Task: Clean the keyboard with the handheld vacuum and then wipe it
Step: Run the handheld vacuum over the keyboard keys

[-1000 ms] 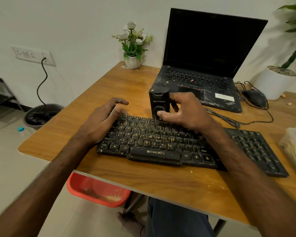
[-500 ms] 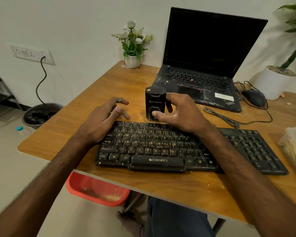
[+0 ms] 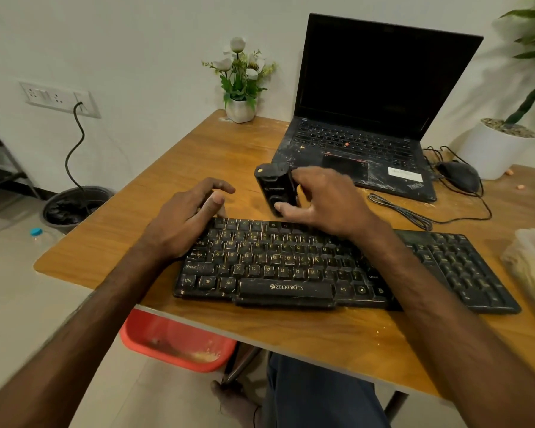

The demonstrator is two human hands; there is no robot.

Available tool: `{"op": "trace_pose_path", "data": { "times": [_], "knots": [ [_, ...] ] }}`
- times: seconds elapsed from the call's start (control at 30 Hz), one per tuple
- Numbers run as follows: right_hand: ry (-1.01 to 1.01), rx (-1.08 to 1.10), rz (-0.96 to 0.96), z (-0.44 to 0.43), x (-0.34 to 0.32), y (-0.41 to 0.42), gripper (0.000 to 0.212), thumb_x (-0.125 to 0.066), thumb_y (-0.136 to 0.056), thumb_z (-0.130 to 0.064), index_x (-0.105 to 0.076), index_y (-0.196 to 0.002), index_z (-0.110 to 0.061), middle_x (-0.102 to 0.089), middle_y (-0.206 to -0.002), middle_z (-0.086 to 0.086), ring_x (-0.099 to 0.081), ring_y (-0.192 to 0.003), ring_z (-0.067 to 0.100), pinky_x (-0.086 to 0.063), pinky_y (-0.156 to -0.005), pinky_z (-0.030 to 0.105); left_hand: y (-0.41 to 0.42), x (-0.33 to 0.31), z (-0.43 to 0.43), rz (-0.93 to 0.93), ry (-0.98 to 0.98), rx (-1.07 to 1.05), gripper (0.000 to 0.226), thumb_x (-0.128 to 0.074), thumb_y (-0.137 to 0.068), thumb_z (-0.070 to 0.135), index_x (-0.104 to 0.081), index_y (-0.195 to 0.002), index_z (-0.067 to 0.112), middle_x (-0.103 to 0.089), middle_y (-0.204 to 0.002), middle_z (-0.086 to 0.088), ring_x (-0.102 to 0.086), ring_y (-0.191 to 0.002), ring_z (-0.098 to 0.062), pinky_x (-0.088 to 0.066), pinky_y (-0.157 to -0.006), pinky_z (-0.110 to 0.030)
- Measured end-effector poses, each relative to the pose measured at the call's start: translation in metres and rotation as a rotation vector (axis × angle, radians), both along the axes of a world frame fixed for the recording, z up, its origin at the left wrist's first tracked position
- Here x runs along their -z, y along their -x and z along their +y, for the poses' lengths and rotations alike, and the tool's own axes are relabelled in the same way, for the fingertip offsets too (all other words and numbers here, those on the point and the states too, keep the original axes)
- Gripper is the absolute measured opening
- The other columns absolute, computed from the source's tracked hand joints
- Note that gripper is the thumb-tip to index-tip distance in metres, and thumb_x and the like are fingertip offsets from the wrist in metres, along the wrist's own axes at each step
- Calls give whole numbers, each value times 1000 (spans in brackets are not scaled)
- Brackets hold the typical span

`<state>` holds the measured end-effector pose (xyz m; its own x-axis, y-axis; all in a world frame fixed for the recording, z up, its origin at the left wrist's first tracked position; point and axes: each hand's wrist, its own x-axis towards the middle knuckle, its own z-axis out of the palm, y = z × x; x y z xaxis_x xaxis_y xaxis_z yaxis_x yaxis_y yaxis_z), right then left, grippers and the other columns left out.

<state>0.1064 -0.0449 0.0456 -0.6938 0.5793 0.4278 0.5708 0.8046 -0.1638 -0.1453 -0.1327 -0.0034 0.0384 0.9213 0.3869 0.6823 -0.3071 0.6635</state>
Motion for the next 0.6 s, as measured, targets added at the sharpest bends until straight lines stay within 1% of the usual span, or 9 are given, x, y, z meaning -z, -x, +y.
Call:
{"op": "trace_pose_path", "data": {
  "times": [0.03,0.07,0.17,0.23,0.27,0.33,0.43,0.5,0.6],
  "knots": [
    [2,27,26,1,-1,-2,45,-67,-87,-45,-64,-116,-10,-62,-96,-6,-48,-78,7,-34,-58,16,0,0,1,-3,0,2,72,-16,-90,82,-58,-120,32,-71,-97,5,-64,-82,-10,-49,-80,-41],
    [64,25,90,1,-1,-3,45,-68,-87,-43,-64,-117,-11,-64,-98,-6,-50,-77,8,-39,-59,19,0,0,1,-6,0,4,73,-16,-90,83,-58,-120,32,-71,-97,5,-64,-82,-11,-48,-80,-40],
    [395,-29,351,-6,2,-1,37,-69,-88,-38,-66,-118,-17,-68,-100,-5,-60,-83,8,-50,-70,21,1,1,2,-8,5,5,74,-15,-89,83,-59,-119,32,-70,-99,4,-64,-83,-11,-49,-80,-39],
    [559,-22,429,-7,2,-1,32,-69,-86,-40,-67,-112,-22,-69,-100,-2,-65,-89,14,-56,-74,30,1,2,3,-12,6,6,73,-15,-89,83,-59,-118,33,-70,-101,4,-64,-81,-9,-49,-79,-39],
    [616,-12,451,-7,2,0,28,-69,-86,-38,-67,-109,-22,-70,-100,0,-67,-89,18,-58,-71,37,2,2,3,-11,7,6,72,-15,-89,83,-59,-117,33,-70,-103,4,-64,-81,-9,-49,-79,-39],
    [701,8,505,-6,2,-2,22,-70,-89,-28,-67,-108,-18,-70,-101,4,-70,-87,20,-61,-71,44,2,2,3,-8,4,8,71,-15,-89,84,-58,-116,34,-70,-104,4,-64,-81,-9,-49,-78,-37],
    [766,2,540,-7,3,-4,24,-70,-89,-23,-66,-111,-15,-69,-105,10,-71,-91,21,-61,-77,44,2,2,2,-19,2,6,76,-16,-89,84,-58,-121,31,-70,-95,5,-63,-80,-9,-47,-77,-33],
    [735,11,511,-9,4,-3,28,-73,-87,-25,-67,-113,-18,-69,-104,10,-69,-93,23,-60,-79,44,1,2,2,-11,4,-2,77,-16,-89,84,-58,-125,30,-70,-91,6,-63,-80,-9,-47,-77,-33],
    [670,38,470,-13,3,-1,27,-76,-83,-30,-69,-108,-22,-66,-88,-6,-65,-90,24,-58,-81,43,1,3,3,-10,6,-5,77,-16,-88,84,-58,-125,31,-70,-91,7,-63,-82,-8,-48,-79,-36]
  ]
}}
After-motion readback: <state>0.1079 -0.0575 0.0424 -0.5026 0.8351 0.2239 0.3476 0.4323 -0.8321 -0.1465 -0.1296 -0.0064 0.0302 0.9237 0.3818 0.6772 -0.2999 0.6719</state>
